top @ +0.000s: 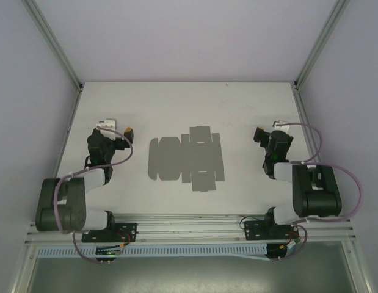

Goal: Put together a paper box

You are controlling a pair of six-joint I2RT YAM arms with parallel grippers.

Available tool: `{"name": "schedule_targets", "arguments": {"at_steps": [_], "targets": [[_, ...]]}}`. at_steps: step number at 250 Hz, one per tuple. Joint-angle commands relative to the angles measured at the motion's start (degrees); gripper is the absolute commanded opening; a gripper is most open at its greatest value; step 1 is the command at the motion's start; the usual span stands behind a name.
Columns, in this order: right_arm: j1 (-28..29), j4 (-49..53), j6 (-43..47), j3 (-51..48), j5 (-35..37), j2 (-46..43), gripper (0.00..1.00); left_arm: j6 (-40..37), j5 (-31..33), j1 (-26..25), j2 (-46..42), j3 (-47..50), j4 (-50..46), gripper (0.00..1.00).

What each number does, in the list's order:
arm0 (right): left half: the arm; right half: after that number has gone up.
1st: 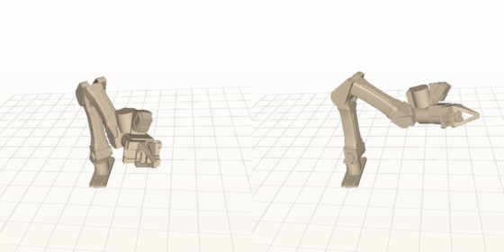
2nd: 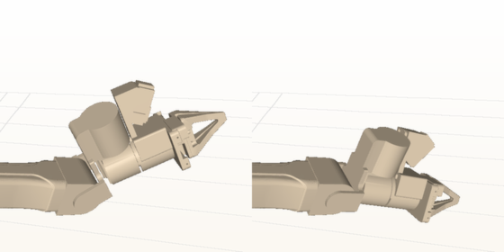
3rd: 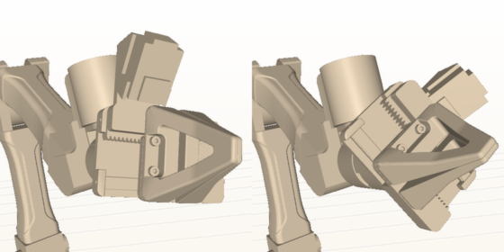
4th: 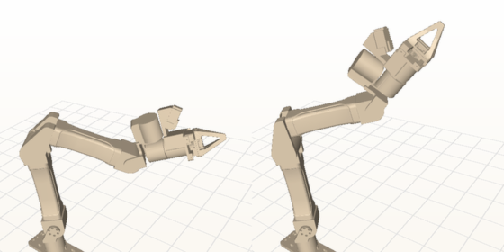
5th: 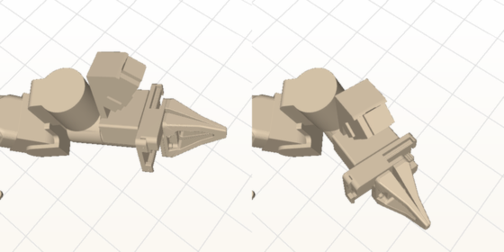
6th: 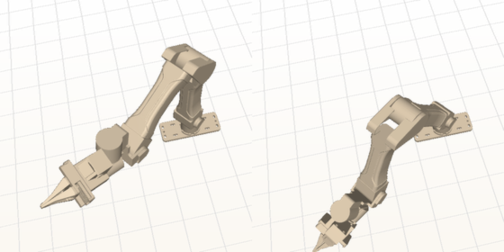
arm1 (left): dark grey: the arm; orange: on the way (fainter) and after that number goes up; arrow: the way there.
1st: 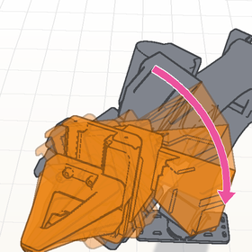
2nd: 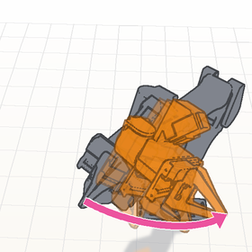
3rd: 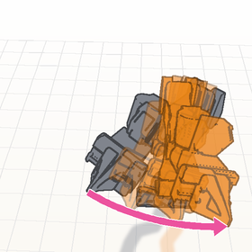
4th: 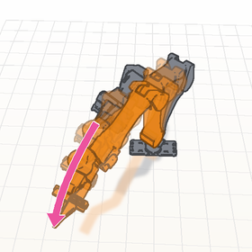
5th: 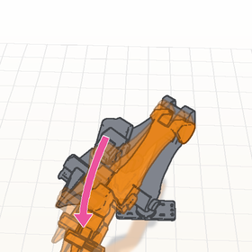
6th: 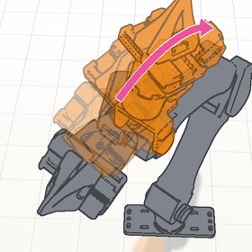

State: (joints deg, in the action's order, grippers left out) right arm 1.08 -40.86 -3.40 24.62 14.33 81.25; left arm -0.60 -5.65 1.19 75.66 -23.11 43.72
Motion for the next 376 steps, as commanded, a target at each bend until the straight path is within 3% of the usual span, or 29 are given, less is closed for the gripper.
{"name": "schedule_targets", "arguments": {"at_steps": [1,15,33,82,103,131,147,170,189,214,235,267,308,376], "targets": [[1.03,11.96,-1.84,4.35,2.79,-5.84,0.99,9.15,2.39,0.39,-6.09,-2.62,-12.28,0.99],[1.55,16.28,-4.14,5.95,2.37,-7.98,0.99,14.42,3.76,0.37,-7.63,-3.94,-16.98,0.99],[3.43,21.33,-5.97,7.96,2.21,-10.49,0.99,15.17,0.72,0.37,-8.55,-6.36,-21.29,0.99],[15.07,40.62,-9.05,18.14,8.31,-10.06,0.99,25.11,-7.61,0.31,-10.66,-13.17,-35.71,0.99],[18.24,45.77,-12.51,21.24,7.14,-7.18,0.99,28.00,-13.99,0.26,-7.75,-16.34,-41.92,0.99],[22.39,49.14,-16.93,24.26,2.67,-2.00,0.97,31.87,-23.07,-0.76,-3.74,-16.22,-42.21,0.99],[24.91,52.06,-18.98,26.69,2.63,1.46,0.97,31.80,-22.21,-2.80,-1.92,-16.61,-44.58,0.99],[27.19,55.87,-20.41,30.09,0.95,5.63,0.96,29.29,-15.22,-8.02,0.92,-19.30,-52.42,0.99],[28.25,56.97,-21.34,31.72,-1.23,7.60,0.94,29.50,-17.48,-9.71,3.76,-20.73,-55.26,0.98],[28.43,58.21,-22.19,33.52,-7.05,10.11,0.87,29.87,-22.45,-10.88,7.19,-20.74,-55.23,0.99],[28.61,57.98,-23.02,33.91,-11.39,12.33,0.78,28.53,-20.68,-12.21,9.79,-21.65,-57.40,0.98],[28.62,57.42,-22.74,35.25,-16.10,16.38,0.55,26.55,-19.30,-12.40,13.86,-24.74,-60.94,0.95],[28.32,58.81,-22.87,37.46,-16.91,20.88,0.35,25.58,-22.30,-12.89,18.47,-27.38,-60.34,0.88],[25.31,56.69,-23.81,33.30,-18.68,24.42,0.26,24.12,-23.70,-13.94,21.76,-28.33,-60.51,0.87]]}}
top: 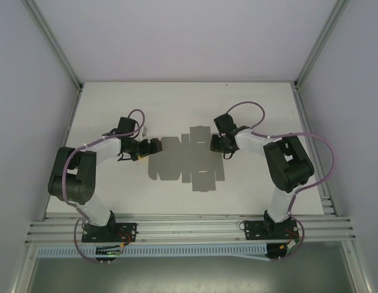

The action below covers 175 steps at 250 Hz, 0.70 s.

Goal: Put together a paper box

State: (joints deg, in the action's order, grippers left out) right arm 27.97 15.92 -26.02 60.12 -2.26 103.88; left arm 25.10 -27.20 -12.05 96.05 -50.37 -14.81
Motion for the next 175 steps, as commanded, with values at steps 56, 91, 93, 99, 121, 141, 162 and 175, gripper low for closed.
{"name": "schedule_targets", "arguments": {"at_steps": [56,91,93,99,121,141,162,175], "targets": [[-2.53,-4.55,-2.14,-6.62,-4.31,3.21,0.23,-2.57,-6.14,-1.96,4.81,-1.88,-1.60,0.83],[-3.35,-7.83,-2.98,-8.65,-6.75,3.36,0.19,-2.80,-11.12,-2.65,5.15,-1.31,0.76,0.79],[-3.42,-7.97,-2.98,-8.78,-6.89,3.35,0.19,-2.70,-11.12,-2.65,5.01,-1.24,0.93,0.79],[-3.59,-8.40,-3.27,-9.09,-7.14,3.27,0.18,-2.44,-11.91,-2.65,4.72,-0.87,1.66,0.79],[-4.18,-9.51,-3.70,-10.44,-7.92,3.17,0.18,-1.41,-14.51,-2.67,2.58,0.72,4.66,0.77],[-4.72,-11.67,-4.33,-11.99,-9.66,3.17,0.18,-0.08,-16.86,-2.65,-0.62,2.36,8.19,0.76],[-5.03,-14.40,-4.84,-13.58,-11.80,3.01,0.18,0.75,-17.26,-2.71,-3.76,3.48,11.01,0.75],[-5.03,-15.88,-4.75,-14.44,-12.45,2.68,0.18,0.96,-17.38,-2.67,-5.59,3.94,12.50,0.74]]}}
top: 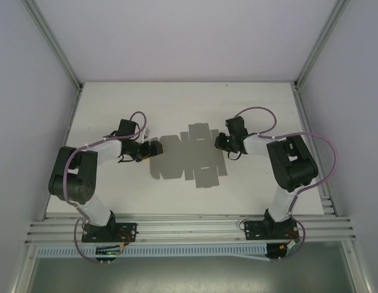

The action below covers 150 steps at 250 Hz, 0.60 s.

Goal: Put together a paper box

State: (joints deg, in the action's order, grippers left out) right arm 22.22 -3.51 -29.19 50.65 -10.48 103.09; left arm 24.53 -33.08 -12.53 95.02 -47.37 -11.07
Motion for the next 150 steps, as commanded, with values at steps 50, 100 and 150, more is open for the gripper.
{"name": "schedule_targets", "arguments": {"at_steps": [50,100,150], "targets": [[0.21,1.58,-0.95,-6.17,-4.90,1.77,0.18,5.78,-14.59,-2.19,-12.50,4.44,18.76,0.65],[-0.20,-2.55,-1.33,-7.61,-7.71,1.24,0.18,5.98,-12.30,-2.27,-15.27,3.99,18.42,0.63],[-0.24,-4.84,-1.16,-8.37,-8.77,0.65,0.18,5.96,-12.39,-2.32,-11.80,2.13,17.35,0.48]]}}
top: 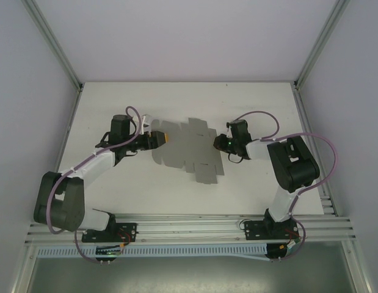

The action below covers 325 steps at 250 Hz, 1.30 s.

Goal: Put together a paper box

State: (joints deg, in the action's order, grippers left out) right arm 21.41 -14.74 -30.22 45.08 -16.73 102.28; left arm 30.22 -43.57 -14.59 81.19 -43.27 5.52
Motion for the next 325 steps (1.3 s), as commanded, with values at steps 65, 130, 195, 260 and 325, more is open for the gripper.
{"name": "schedule_targets", "arguments": {"at_steps": [65,130,195,260,325], "targets": [[-0.47,7.74,0.95,-2.79,-1.97,-1.30,0.21,0.02,1.44,-0.29,4.26,-3.23,-1.54,0.21],[-5.72,10.00,2.00,-2.32,-7.50,-12.24,0.45,0.32,0.60,-0.26,0.73,-3.67,-0.04,0.03],[-11.99,10.17,1.96,-4.12,-18.45,-28.44,0.91,4.33,-4.17,-0.32,-5.91,-3.10,7.52,0.00],[-15.19,10.48,2.25,-5.54,-25.45,-34.95,0.92,8.68,-9.37,-0.26,-10.34,-3.16,14.39,0.00],[-16.94,-0.62,-3.68,-7.63,-36.89,-32.85,0.81,12.26,-7.88,-0.27,-16.33,-2.05,17.52,0.00]]}}
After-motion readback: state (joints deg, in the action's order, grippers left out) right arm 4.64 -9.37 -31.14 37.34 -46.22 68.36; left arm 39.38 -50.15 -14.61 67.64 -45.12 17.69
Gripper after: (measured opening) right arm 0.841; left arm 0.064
